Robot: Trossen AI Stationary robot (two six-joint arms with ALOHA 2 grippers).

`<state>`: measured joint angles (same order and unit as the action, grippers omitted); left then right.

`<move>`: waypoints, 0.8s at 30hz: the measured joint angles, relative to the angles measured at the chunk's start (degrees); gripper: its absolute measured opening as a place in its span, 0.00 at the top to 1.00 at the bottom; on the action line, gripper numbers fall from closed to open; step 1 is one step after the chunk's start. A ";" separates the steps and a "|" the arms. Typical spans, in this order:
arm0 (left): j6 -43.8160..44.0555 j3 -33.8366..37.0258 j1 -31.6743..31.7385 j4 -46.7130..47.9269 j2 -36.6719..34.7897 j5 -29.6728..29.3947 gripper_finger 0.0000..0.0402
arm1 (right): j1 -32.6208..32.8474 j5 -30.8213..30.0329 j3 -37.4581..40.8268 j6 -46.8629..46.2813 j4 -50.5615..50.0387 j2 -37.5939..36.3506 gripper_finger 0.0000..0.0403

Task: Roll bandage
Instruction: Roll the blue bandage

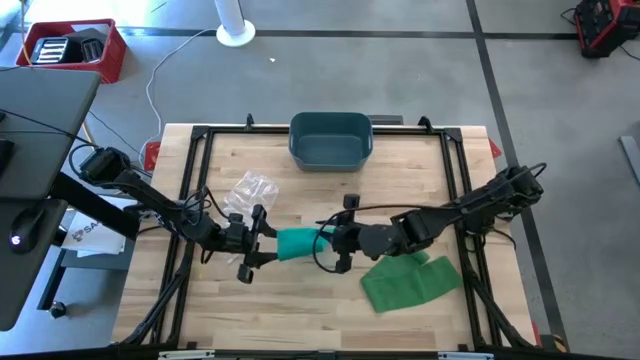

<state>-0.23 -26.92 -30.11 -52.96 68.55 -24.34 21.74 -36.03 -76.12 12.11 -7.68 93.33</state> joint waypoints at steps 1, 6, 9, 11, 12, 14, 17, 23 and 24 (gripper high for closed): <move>0.00 -0.02 0.00 -0.02 0.00 0.00 0.50 | -0.02 -0.19 0.00 -0.60 -0.19 -0.34 0.73; 0.11 -0.02 0.00 -0.20 0.00 0.04 0.50 | 0.42 -0.80 0.00 0.79 -2.55 -3.32 0.60; 0.61 -0.02 0.00 -0.23 0.00 0.40 0.50 | 1.65 -1.03 0.00 1.49 -5.08 -6.18 0.58; 0.59 -0.02 0.00 -0.46 0.00 1.20 0.50 | 2.83 -0.65 -0.03 2.21 -7.47 -8.05 0.58; 0.61 -0.02 0.00 -0.60 0.00 1.59 0.50 | 3.64 -0.51 -0.04 2.89 -8.71 -8.82 0.58; 0.61 -0.02 0.00 -0.81 -0.02 2.58 0.50 | 5.55 0.19 -0.04 4.53 -9.82 -9.70 0.57; 0.60 -0.02 0.02 -2.00 -0.02 5.06 0.50 | 8.41 2.02 -0.04 8.13 -6.56 -9.67 0.57; -0.93 -0.04 0.13 -5.46 -0.04 11.52 0.50 | 10.69 1.06 -0.08 19.10 7.00 -3.90 0.57; -0.92 -0.04 0.14 -5.87 -0.04 12.62 0.50 | 10.71 0.09 -0.04 20.78 9.59 -3.06 0.57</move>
<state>-1.15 -26.96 -29.97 -58.83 68.51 -11.71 32.45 -35.93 -76.16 32.90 1.91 90.27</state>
